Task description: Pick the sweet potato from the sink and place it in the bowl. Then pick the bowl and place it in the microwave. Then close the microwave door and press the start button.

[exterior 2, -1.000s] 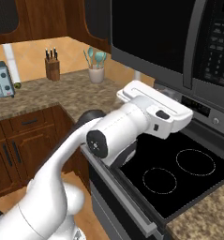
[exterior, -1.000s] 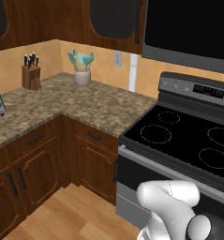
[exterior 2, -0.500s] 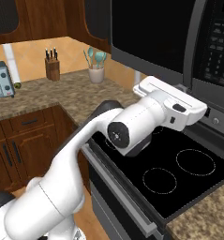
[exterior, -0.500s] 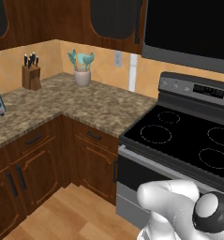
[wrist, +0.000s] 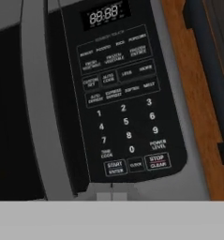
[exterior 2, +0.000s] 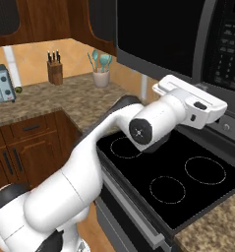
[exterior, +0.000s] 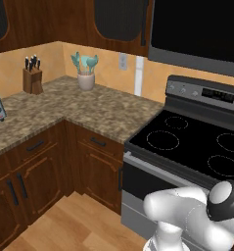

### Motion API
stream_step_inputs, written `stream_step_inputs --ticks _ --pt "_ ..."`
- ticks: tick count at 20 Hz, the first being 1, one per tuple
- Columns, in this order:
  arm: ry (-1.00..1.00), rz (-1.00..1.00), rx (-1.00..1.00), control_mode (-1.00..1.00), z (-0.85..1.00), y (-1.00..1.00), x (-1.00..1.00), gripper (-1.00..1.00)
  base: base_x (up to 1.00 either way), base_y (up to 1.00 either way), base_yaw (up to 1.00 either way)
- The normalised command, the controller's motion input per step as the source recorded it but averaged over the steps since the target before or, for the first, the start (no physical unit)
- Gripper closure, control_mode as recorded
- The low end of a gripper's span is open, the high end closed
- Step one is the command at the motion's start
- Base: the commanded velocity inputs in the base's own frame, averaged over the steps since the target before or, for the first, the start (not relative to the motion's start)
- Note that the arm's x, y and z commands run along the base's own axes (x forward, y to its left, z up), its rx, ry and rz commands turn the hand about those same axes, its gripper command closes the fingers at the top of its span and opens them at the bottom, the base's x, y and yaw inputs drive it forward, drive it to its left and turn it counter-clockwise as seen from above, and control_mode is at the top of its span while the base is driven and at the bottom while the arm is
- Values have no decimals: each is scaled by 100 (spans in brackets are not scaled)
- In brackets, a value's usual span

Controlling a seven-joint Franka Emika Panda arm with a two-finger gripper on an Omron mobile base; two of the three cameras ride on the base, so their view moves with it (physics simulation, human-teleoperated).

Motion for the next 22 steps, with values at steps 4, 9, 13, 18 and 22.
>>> stream_step_inputs --ticks 4,9,13,18,22 --pt "1 0 0 -100 -5 -18 18 100 0 0 0" --pt "0 0 0 -100 -3 -17 25 100 0 0 0" --pt "0 0 0 -100 0 -21 23 100 0 0 0" --pt "0 0 0 -100 0 -22 18 100 0 0 0" --pt "0 0 0 -100 0 -7 21 100 0 0 0"
